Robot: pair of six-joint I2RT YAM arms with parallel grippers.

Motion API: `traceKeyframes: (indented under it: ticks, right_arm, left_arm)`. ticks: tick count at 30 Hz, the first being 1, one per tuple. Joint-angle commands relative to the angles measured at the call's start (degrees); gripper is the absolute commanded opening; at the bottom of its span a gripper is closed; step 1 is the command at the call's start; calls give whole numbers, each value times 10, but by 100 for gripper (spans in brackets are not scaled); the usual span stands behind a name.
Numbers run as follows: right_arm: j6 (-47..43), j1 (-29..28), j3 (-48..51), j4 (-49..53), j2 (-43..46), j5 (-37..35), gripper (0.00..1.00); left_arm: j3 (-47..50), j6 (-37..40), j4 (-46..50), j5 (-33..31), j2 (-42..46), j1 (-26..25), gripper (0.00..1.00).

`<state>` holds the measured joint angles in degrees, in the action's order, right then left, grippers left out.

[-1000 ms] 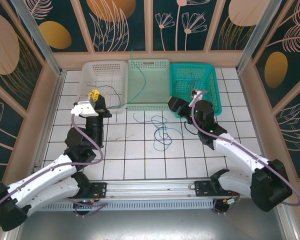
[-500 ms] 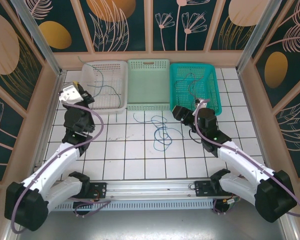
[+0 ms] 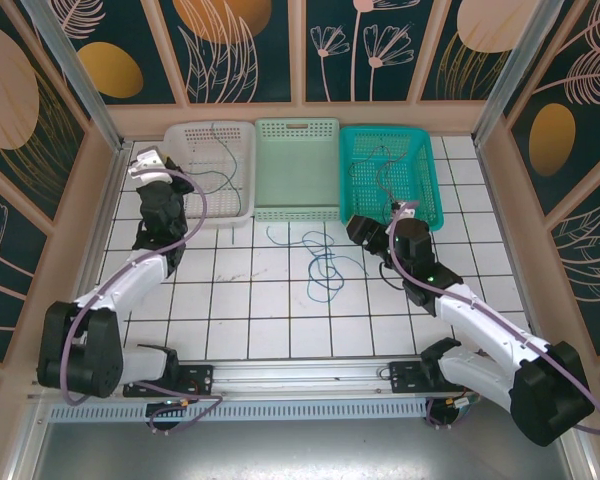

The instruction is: Untangle the cables

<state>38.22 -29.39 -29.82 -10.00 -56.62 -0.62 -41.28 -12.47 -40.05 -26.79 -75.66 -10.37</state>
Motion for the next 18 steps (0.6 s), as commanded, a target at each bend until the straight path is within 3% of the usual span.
traceKeyframes:
  ticks: [1,14,16,18]
  right_arm:
    - [-5,2,5,6,10,-16,75]
    - [-5,3,8,27,15,-27,75]
    - [-5,3,8,27,15,-26,75]
    - [-6,3,10,27,15,-25,75]
  left_arm:
    - [-12,-36,-16,13,-24,17,0]
    - [-43,-40,21,87,-113,29,0]
    - [-45,-43,24,88,-121,29,6]
    - [-48,-51,33,85,-126,29,25]
